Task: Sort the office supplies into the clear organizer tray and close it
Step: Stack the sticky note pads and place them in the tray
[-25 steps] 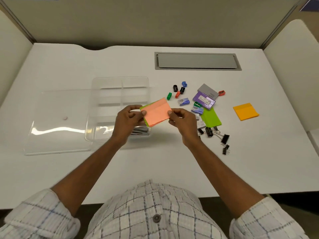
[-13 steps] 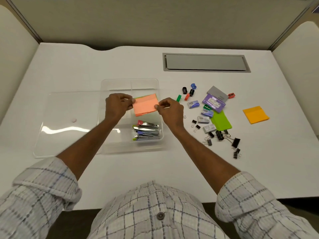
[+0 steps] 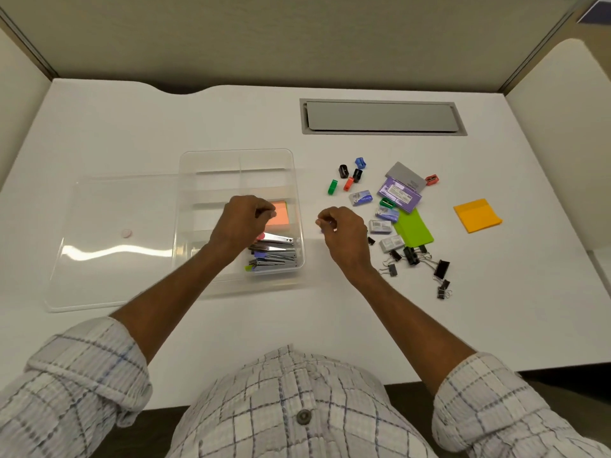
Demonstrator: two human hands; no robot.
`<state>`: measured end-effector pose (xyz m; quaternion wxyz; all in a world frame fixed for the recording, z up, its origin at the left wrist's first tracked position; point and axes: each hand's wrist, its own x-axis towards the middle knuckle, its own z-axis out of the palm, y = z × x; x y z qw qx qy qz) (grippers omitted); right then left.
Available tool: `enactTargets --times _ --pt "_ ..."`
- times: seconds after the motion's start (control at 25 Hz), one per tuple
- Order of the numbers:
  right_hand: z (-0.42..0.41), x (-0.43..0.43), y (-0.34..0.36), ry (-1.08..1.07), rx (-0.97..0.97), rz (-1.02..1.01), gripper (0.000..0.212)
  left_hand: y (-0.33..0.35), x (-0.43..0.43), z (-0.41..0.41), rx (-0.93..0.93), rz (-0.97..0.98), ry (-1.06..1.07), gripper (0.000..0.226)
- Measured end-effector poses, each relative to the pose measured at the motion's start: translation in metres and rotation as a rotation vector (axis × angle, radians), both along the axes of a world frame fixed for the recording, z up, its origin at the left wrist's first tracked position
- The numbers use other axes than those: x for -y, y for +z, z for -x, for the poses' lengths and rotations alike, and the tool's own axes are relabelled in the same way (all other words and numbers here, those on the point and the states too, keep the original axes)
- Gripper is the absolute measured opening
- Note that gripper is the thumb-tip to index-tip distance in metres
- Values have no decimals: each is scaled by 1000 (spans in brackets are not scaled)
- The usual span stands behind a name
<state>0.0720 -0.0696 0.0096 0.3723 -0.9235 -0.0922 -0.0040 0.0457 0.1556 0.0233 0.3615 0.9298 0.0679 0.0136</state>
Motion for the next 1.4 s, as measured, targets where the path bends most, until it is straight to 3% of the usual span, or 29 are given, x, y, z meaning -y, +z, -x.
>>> enactTargets --times 0.4,0.56,0.72,0.84,0.92,1.0,1.12,1.24,1.32,1.4 --pt "-11 142 -9 -320 -56 58 23 5 129 -18 49 50 -284 24" --pt "-37 186 -16 -354 -290 242 52 3 178 -27 -3 53 -373 27" --pt "-56 198 -20 -362 -409 196 72 1 212 -39 -75 90 -352 28" --pt "-71 206 -19 -377 -509 150 67 -5 225 -44 -118 106 -317 28" --pt "-80 211 -19 -369 -582 124 43 -9 231 -46 -142 115 -289 29" --pt "-83 213 -16 -378 -636 -43 30 -12 235 -48 -169 126 -257 28" --pt "-80 218 -1 -457 -749 -525 16 -13 241 -49 -180 164 -202 27" --pt "-69 223 13 -408 -797 -819 18 -13 246 -49 -172 224 -117 34" --pt "-61 225 22 -372 -782 -889 13 -12 251 -49 -266 422 -39 47" --pt "-58 234 24 -357 -768 -869 12 -7 263 -53 -389 759 35 44"
